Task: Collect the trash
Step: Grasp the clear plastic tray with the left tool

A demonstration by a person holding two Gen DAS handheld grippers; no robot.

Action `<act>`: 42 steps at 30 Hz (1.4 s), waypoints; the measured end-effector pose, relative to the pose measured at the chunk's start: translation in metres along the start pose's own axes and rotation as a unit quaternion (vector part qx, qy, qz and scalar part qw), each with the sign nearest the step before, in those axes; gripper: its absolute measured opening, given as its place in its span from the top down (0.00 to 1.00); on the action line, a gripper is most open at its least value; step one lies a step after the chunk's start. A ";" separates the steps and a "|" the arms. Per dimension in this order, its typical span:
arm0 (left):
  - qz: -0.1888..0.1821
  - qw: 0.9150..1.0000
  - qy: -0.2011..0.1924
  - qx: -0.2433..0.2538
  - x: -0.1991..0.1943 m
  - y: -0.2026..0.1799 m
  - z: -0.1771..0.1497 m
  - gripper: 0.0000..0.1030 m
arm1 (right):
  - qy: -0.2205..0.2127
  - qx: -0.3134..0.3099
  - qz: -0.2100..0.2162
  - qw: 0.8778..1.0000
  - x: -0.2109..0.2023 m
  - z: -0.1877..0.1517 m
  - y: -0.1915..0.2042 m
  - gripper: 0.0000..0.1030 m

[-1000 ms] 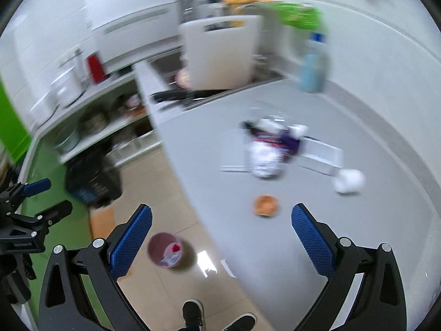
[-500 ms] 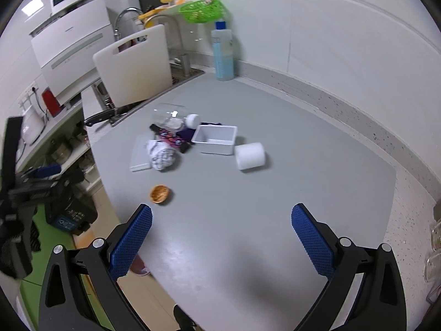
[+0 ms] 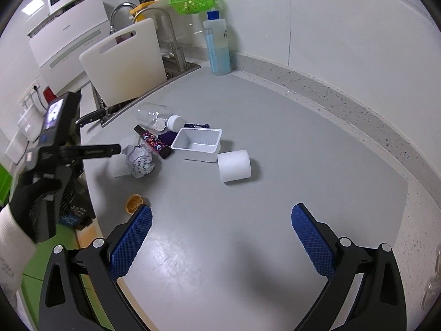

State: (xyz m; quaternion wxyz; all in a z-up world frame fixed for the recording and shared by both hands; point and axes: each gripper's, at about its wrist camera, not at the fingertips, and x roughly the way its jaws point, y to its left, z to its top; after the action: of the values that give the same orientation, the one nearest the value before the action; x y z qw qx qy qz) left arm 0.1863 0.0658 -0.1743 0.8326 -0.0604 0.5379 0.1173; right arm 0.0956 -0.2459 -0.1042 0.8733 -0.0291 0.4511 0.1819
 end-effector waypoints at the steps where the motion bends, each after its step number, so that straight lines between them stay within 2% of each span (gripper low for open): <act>1: 0.001 1.000 0.004 -0.009 0.006 0.001 0.004 0.03 | 0.003 -0.001 0.002 1.000 0.004 0.001 -0.001 0.06; 6: 0.002 0.999 0.014 -0.032 0.027 0.001 0.018 0.03 | 0.017 -0.006 0.005 1.000 0.018 0.007 -0.005 0.06; 12: 0.001 0.997 0.008 -0.077 0.031 0.014 0.031 0.03 | 0.022 -0.011 0.013 1.000 0.027 0.015 -0.006 0.06; 23: 0.031 0.997 0.050 -0.054 0.058 0.000 0.023 0.03 | 0.028 -0.020 0.027 0.999 0.045 0.033 -0.003 0.06; 26: 0.033 0.997 0.040 -0.059 0.056 -0.001 0.017 0.04 | 0.030 -0.027 0.027 0.999 0.053 0.036 -0.003 0.06; 28: 0.033 0.997 0.036 -0.059 0.054 -0.003 0.014 0.08 | 0.034 -0.032 0.025 0.999 0.063 0.040 -0.004 0.06; 34: 0.021 0.998 0.024 -0.046 0.048 -0.013 0.012 0.31 | 0.054 -0.036 0.013 0.998 0.096 0.050 -0.014 0.06; 35: 0.017 0.999 0.022 -0.045 0.047 -0.014 0.012 0.36 | 0.056 -0.037 0.010 0.998 0.100 0.051 -0.015 0.06; 36: 0.024 0.999 0.019 -0.045 0.045 -0.013 0.012 0.48 | 0.058 -0.038 0.008 0.998 0.104 0.052 -0.016 0.06; 42: -0.006 0.998 0.024 -0.057 0.039 -0.006 0.013 0.50 | 0.070 -0.034 0.000 0.997 0.124 0.055 -0.025 0.06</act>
State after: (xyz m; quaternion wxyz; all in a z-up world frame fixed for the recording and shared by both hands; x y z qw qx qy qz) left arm 0.2152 0.0680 -0.2045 0.8153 -0.1134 0.5499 0.1415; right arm 0.2118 -0.2209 -0.1735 0.8379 -0.0715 0.5048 0.1950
